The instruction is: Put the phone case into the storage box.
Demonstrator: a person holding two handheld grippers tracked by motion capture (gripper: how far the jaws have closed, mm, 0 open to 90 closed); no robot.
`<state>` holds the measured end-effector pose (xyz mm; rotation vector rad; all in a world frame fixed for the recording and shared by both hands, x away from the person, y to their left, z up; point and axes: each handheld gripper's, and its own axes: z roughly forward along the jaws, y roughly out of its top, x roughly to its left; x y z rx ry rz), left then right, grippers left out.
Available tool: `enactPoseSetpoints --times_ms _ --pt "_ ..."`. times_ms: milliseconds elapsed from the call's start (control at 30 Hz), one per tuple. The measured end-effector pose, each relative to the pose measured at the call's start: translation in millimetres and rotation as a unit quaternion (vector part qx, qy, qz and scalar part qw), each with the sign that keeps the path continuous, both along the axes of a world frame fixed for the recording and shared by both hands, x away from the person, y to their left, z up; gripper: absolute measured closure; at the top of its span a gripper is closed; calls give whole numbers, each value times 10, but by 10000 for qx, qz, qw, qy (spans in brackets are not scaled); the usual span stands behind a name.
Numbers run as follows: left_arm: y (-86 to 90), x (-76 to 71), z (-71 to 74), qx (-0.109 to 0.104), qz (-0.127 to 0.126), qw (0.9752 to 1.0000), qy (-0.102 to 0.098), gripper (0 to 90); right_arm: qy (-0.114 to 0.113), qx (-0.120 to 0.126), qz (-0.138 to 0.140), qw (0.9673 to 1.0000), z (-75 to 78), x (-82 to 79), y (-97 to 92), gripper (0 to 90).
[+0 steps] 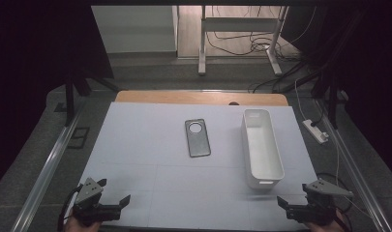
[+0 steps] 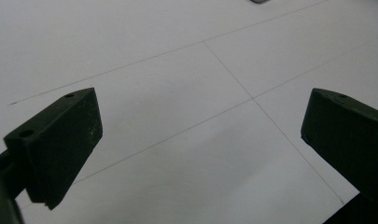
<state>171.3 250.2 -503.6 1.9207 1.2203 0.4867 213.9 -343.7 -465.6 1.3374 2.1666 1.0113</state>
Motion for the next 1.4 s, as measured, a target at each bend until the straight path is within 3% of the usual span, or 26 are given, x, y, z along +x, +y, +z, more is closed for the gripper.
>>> enactPoseSetpoints --times_ms 800,1133,1400 --pt "-25 9 -4 120 -81 9998 105 0 -34 -50 137 9999 0 6 27 0" --pt "-7 74 -10 -15 -190 9993 325 0 -37 -93 174 9998 -2 6 35 0" --pt "-64 151 -1 -92 -318 9987 387 0 -51 -47 169 9998 -2 5 28 0"
